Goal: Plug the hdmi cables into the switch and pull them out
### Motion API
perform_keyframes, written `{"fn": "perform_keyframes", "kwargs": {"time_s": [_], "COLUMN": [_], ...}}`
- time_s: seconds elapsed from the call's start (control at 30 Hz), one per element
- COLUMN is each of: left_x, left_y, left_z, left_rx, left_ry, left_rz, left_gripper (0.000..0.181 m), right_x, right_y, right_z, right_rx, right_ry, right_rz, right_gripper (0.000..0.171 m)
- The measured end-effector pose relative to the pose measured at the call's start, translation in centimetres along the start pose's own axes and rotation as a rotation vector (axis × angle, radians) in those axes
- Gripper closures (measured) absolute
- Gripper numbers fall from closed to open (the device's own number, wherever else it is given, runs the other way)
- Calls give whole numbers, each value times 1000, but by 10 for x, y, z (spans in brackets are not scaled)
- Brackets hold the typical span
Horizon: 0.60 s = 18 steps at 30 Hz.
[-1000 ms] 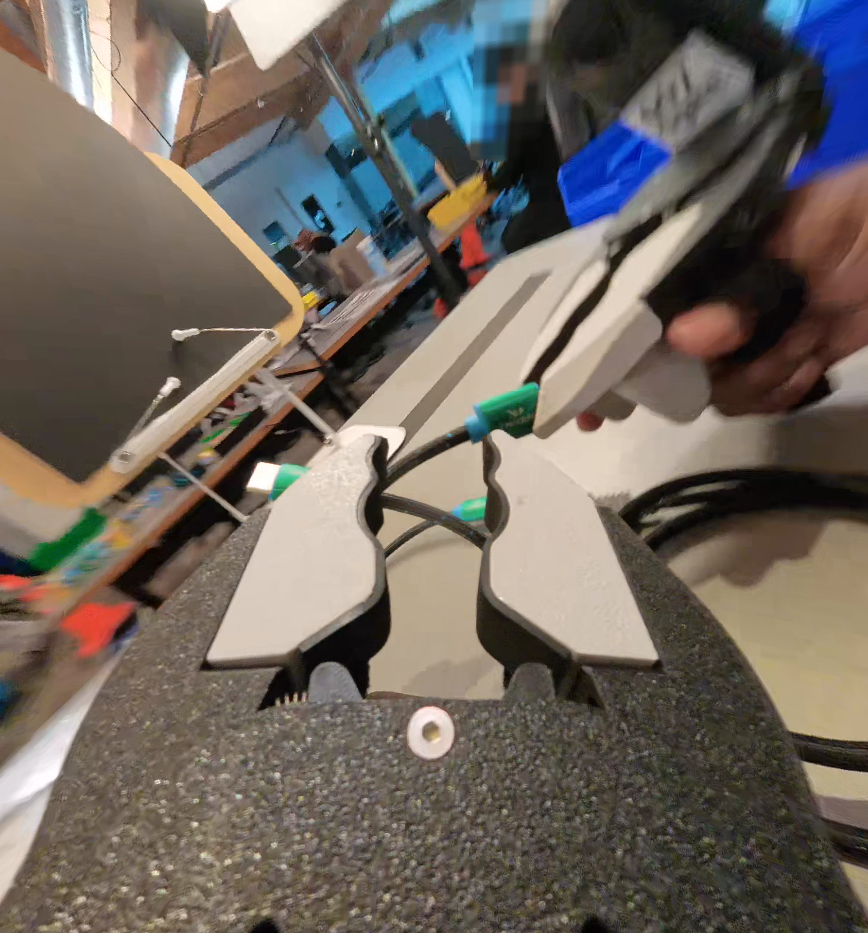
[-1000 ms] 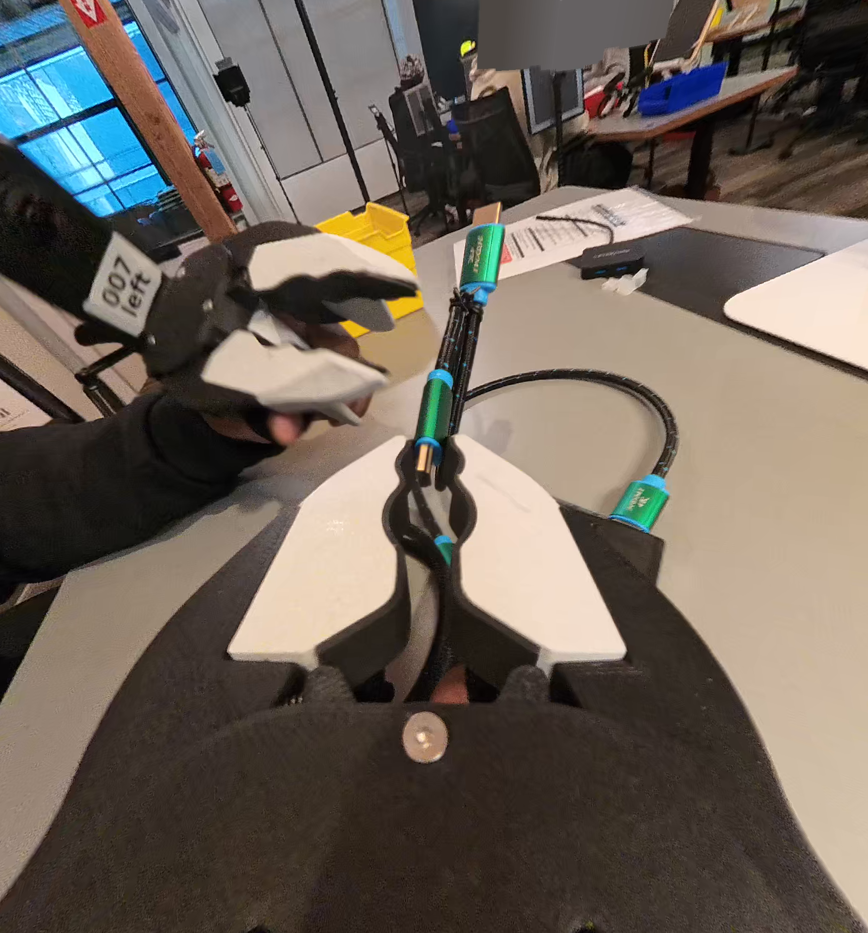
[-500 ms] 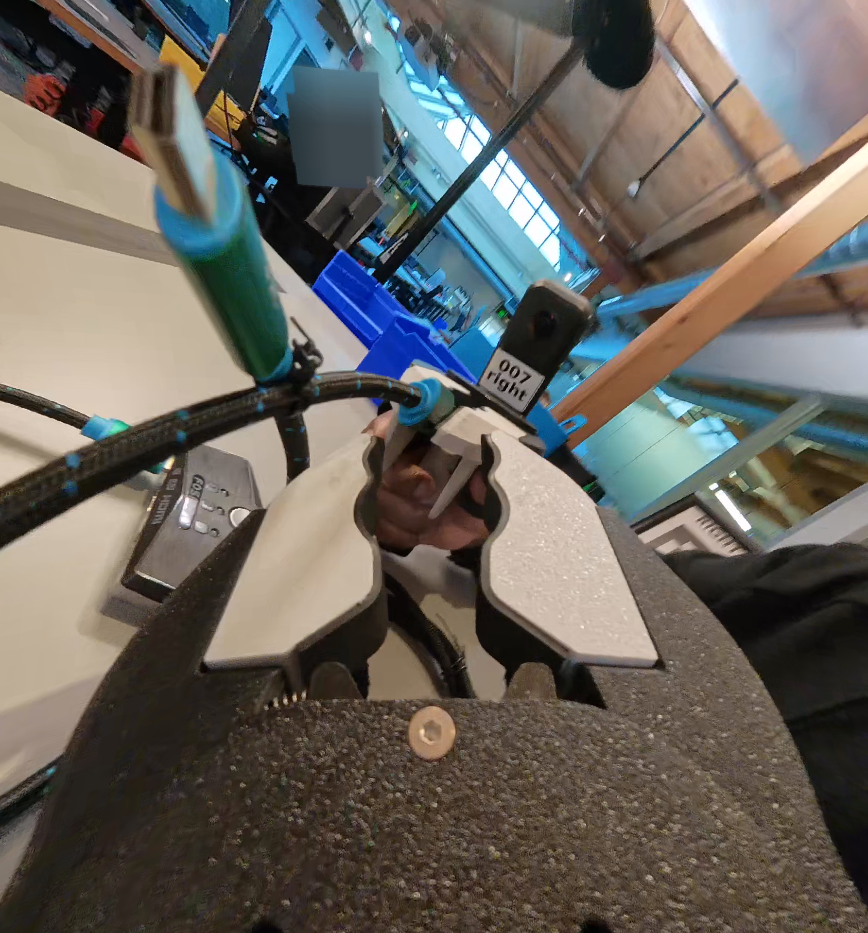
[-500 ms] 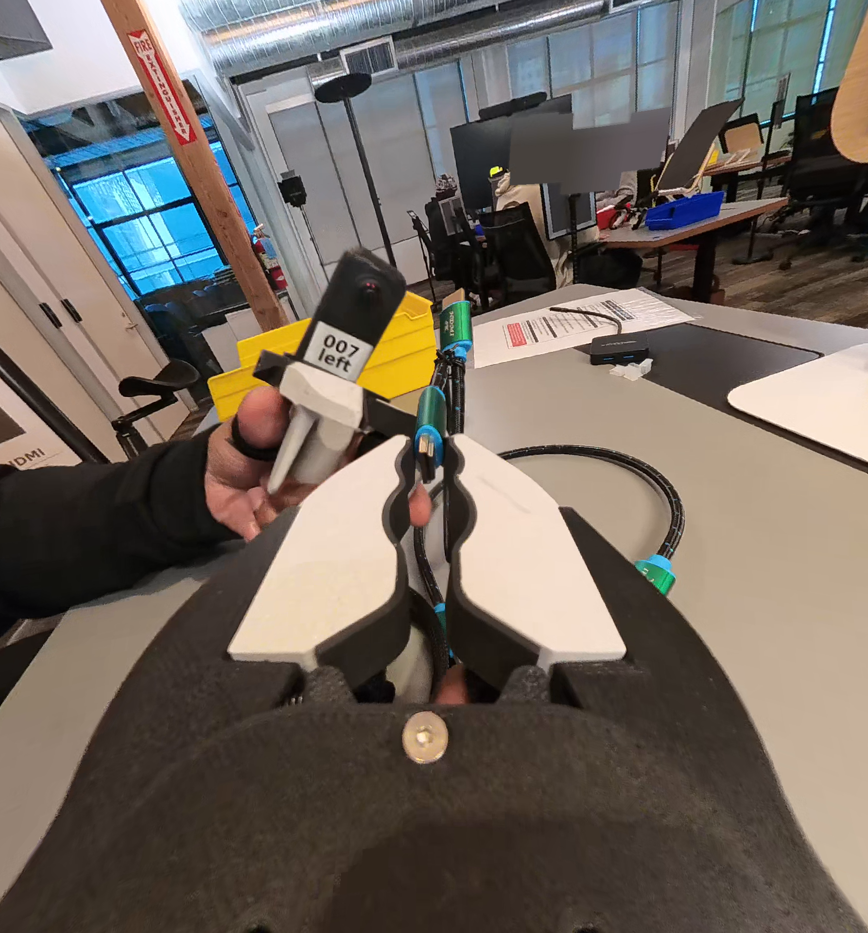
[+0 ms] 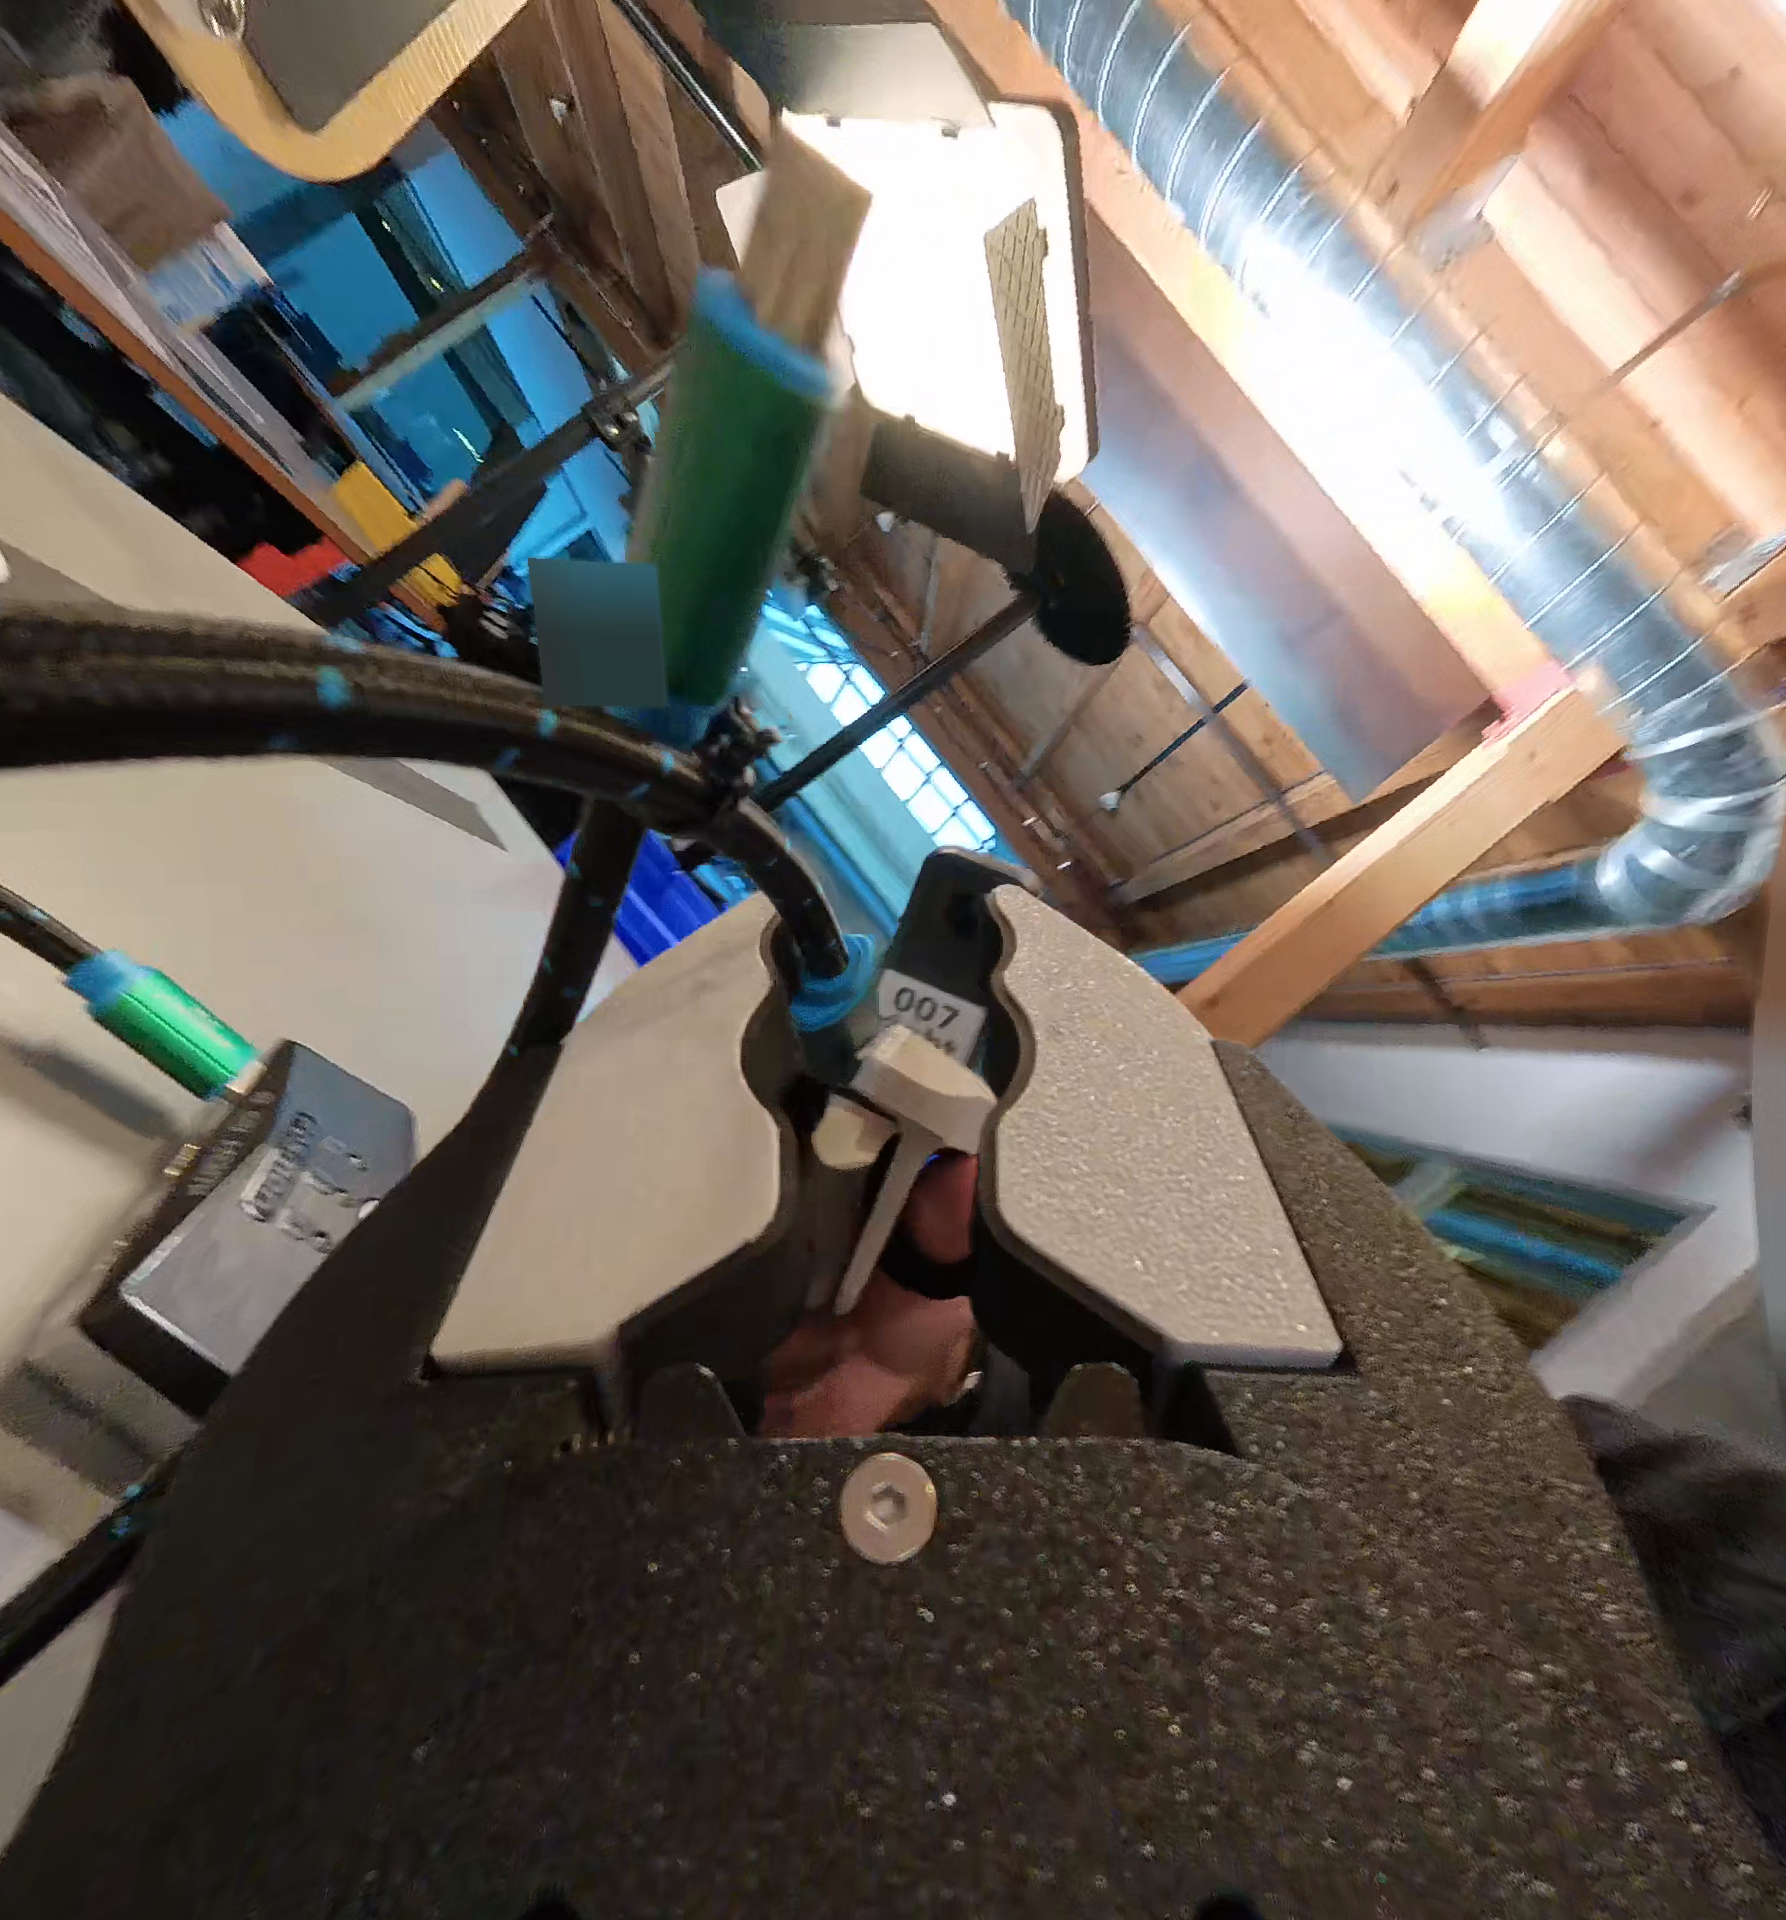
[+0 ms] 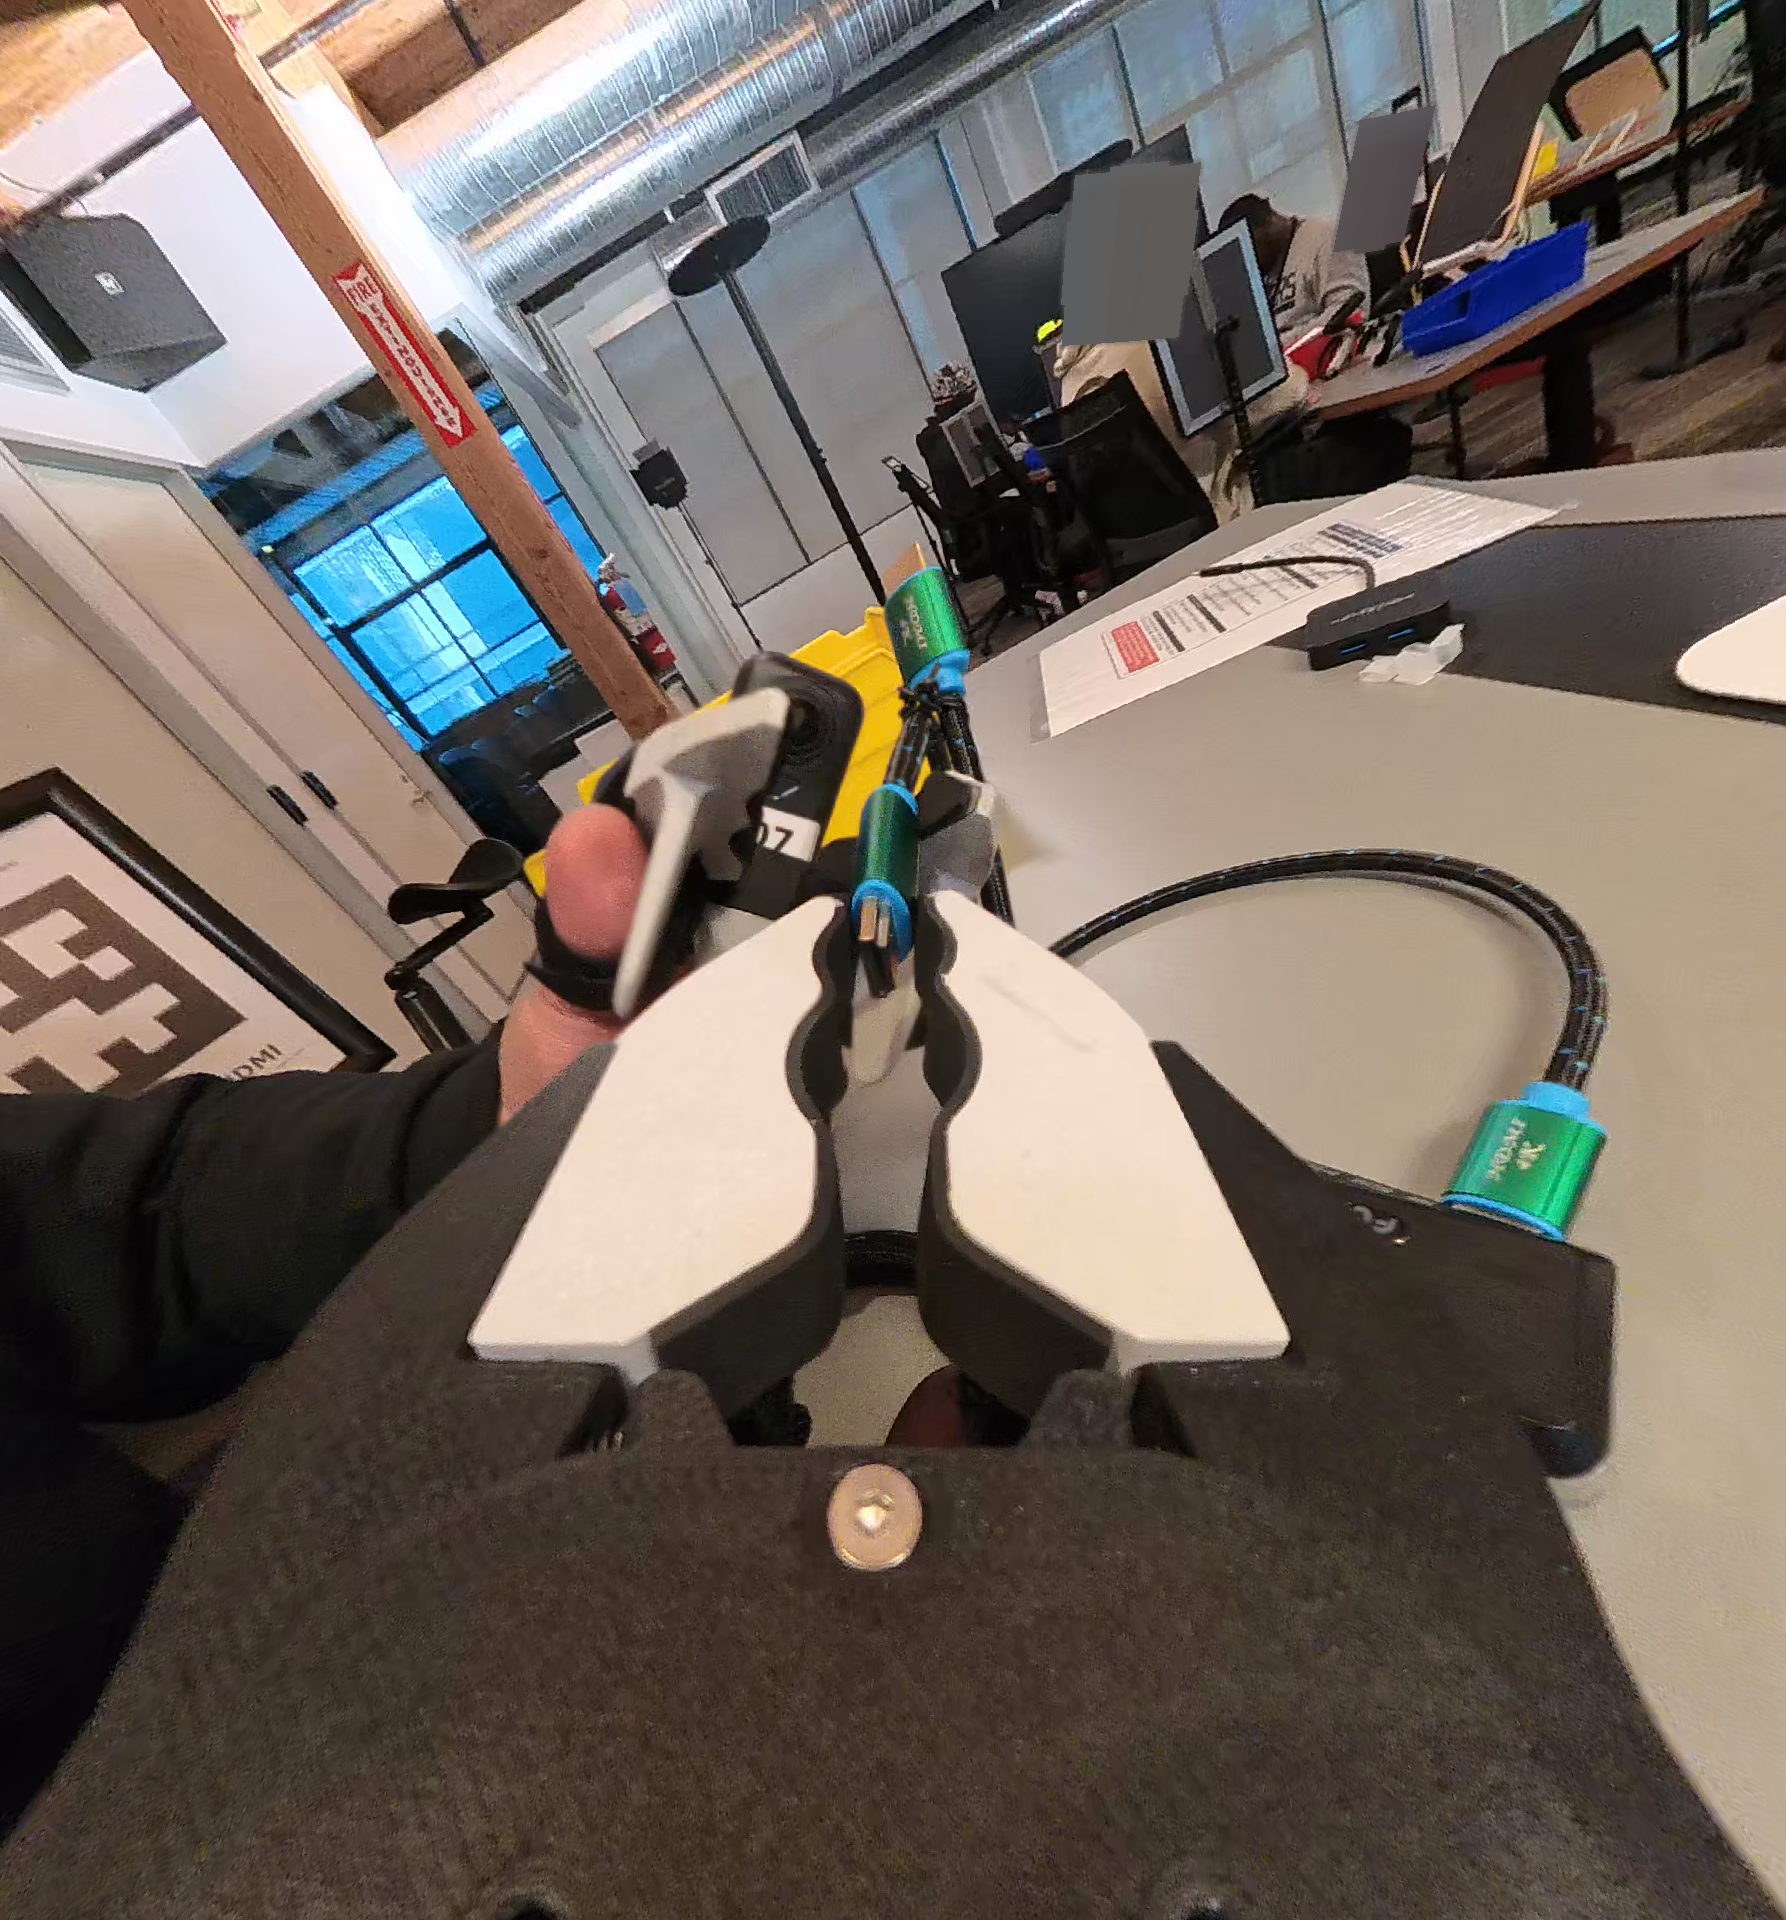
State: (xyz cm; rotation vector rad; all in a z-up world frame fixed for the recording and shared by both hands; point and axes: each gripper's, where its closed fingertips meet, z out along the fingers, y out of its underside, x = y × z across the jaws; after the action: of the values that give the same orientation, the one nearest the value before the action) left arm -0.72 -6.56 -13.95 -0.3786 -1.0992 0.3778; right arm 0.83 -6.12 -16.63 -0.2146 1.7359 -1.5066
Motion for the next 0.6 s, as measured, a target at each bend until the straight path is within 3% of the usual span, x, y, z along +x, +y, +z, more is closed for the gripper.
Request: {"fn": "perform_keyframes", "kwargs": {"time_s": [0.2,0.37,0.47,0.6], "left_x": [-1,-4,-14,-33], "left_y": [7,5,3,-8], "left_z": [-2,-6,-8,-20], "left_rx": [-169,-168,-180,-238], "left_ry": [-76,-77,-160,-342], "left_rz": [325,329,395,513], "left_gripper": [156,168,168,168], "right_x": [-6,-7,6,52], "right_y": [-5,-3,2,11], "right_z": [2,3,-1,-24], "right_rx": [37,22,-38,-189], "right_ry": [-66,-73,21,308], "right_rz": [168,201,126,-66], "right_gripper": [160,160,158,136]}}
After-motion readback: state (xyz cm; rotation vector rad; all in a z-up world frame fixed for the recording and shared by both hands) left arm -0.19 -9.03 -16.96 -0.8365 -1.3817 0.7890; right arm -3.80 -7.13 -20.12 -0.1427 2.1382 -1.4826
